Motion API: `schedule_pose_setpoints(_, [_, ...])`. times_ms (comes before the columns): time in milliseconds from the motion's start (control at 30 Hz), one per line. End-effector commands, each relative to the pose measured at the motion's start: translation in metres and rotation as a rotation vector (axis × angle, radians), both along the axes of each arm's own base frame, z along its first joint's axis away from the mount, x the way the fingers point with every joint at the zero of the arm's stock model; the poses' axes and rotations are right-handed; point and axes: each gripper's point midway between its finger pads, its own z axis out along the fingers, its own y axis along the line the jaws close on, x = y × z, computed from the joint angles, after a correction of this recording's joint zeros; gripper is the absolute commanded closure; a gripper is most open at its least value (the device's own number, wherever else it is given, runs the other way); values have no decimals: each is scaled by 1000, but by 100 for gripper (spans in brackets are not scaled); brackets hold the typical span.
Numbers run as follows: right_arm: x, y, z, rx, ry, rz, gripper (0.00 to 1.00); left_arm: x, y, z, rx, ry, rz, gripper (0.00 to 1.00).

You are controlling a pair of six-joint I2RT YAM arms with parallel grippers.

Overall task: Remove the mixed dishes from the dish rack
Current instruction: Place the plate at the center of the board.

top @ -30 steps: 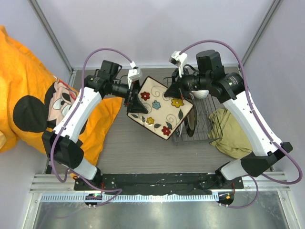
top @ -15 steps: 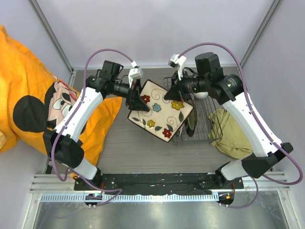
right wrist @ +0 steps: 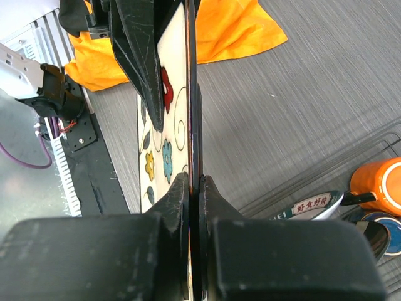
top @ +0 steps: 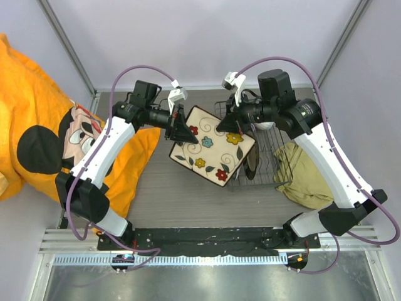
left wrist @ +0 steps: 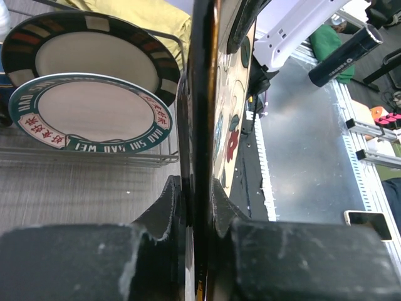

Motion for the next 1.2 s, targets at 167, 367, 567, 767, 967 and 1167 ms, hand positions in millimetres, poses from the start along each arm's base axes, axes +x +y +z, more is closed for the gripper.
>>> schedule_pose_setpoints(167, [-8,4,63,153,-183,29,81,-16,-1,28,-77,-17,-16,100])
schedule_pose_setpoints(367, [-9,-2,58,133,-200,10,47,-3,-2,31,-71,-60,81,100])
schedule_pose_setpoints(567, [-9,-10,62,125,-234,-24,32,16,6,37,-95,-21,148,100])
schedule_pose_setpoints(767, [-3,-15,56,104,-245,-64,31,35,22,48,-161,31,207,100])
schedule_pose_setpoints(967, [2,-23,56,88,-274,-114,32,65,42,50,-202,86,272,100])
schedule_pose_setpoints(1167, [9,-35,59,74,-310,-191,31,102,66,44,-228,144,338,100])
